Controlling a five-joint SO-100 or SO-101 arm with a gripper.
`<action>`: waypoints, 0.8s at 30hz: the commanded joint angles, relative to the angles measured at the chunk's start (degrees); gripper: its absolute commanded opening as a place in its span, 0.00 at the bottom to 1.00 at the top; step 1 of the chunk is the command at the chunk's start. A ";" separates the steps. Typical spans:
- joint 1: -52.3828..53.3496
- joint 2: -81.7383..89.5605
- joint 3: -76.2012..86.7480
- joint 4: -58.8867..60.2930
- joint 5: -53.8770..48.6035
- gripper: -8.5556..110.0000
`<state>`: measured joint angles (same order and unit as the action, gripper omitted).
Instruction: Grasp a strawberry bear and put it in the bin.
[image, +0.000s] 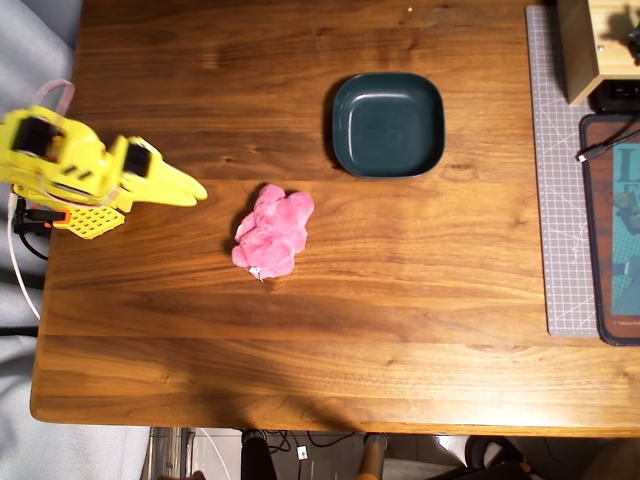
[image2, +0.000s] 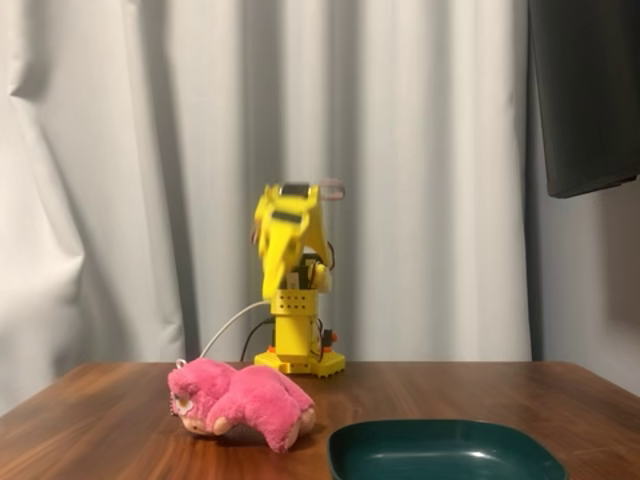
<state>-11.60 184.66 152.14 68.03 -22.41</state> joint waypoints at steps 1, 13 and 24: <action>-0.97 -11.78 -14.94 1.41 -0.18 0.23; 7.12 -76.64 -63.46 29.36 7.65 0.27; -8.26 -87.98 -73.12 34.72 7.03 0.32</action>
<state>-15.03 96.33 83.76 100.02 -15.12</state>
